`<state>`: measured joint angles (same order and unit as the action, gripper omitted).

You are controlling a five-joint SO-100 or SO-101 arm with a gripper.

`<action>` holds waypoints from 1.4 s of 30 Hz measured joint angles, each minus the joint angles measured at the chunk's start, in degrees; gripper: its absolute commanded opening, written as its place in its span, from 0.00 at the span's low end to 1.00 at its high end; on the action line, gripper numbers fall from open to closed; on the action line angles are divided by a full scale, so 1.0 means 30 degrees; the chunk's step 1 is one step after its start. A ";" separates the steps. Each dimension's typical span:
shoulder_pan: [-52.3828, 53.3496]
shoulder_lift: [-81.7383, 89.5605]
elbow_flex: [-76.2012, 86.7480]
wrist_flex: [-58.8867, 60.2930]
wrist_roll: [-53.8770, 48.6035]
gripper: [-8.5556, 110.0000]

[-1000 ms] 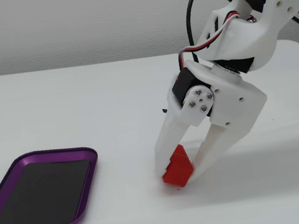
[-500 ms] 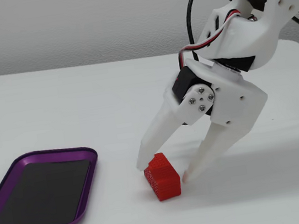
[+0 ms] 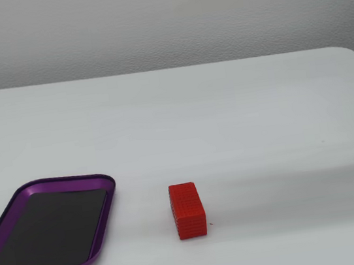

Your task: Remove the cube from the box.

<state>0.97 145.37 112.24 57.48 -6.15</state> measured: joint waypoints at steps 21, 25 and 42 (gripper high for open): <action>0.4160 1.4385 1.4795 0.0615 0.2051 0.36; 0.4160 1.4385 1.5117 0.0791 0.2402 0.36; 0.4160 1.4385 1.7432 0.0791 0.2402 0.09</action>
<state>13.45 188.53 164.53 59.85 1.05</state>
